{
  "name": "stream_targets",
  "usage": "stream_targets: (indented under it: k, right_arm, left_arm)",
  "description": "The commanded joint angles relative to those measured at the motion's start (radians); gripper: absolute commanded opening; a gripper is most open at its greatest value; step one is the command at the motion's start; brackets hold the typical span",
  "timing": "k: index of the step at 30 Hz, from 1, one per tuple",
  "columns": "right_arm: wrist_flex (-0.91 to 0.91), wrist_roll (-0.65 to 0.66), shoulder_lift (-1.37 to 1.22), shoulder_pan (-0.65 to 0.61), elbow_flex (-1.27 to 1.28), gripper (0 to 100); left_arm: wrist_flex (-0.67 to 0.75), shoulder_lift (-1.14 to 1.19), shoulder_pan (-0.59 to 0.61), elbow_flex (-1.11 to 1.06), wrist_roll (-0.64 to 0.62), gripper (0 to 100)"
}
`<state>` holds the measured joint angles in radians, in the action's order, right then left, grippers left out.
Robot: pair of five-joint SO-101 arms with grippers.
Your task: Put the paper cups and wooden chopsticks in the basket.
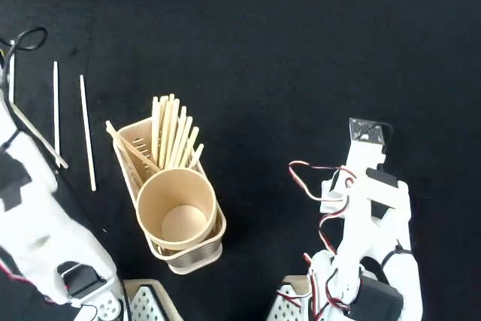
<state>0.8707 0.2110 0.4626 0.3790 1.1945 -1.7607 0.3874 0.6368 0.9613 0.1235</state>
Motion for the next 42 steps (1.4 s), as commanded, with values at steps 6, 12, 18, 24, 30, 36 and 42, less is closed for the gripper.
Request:
stream_targets:
  k: [6, 12, 18, 24, 30, 36, 42]
  right_arm:
    - [-0.005, 0.006, 0.01, 0.006, 0.005, 38.2]
    - [-0.005, 0.006, 0.01, 0.006, 0.005, 38.2]
    - [-0.005, 0.006, 0.01, 0.006, 0.005, 38.2]
    - [-0.002, 0.006, 0.01, 0.006, 0.005, 38.2]
    - [-0.002, 0.006, 0.01, 0.006, 0.005, 38.2]
    - [0.0, 0.006, 0.01, 0.006, 0.005, 38.2]
    - [0.0, 0.006, 0.01, 0.006, 0.005, 38.2]
  left_arm:
    - [0.459, -0.663, -0.031, -0.969, -0.003, 3]
    - [0.904, -1.002, -0.056, -1.432, -0.011, 3]
    - [0.994, -1.224, -0.076, -1.517, -0.126, 3]
    - [0.999, -1.398, -0.09, -1.483, -0.192, 3]
    - [0.99, -1.531, -0.096, -1.489, -0.193, 3]
    - [0.901, -1.723, -0.165, -1.465, -0.195, 3]
    - [0.891, -1.872, -0.499, -1.517, -0.195, 3]
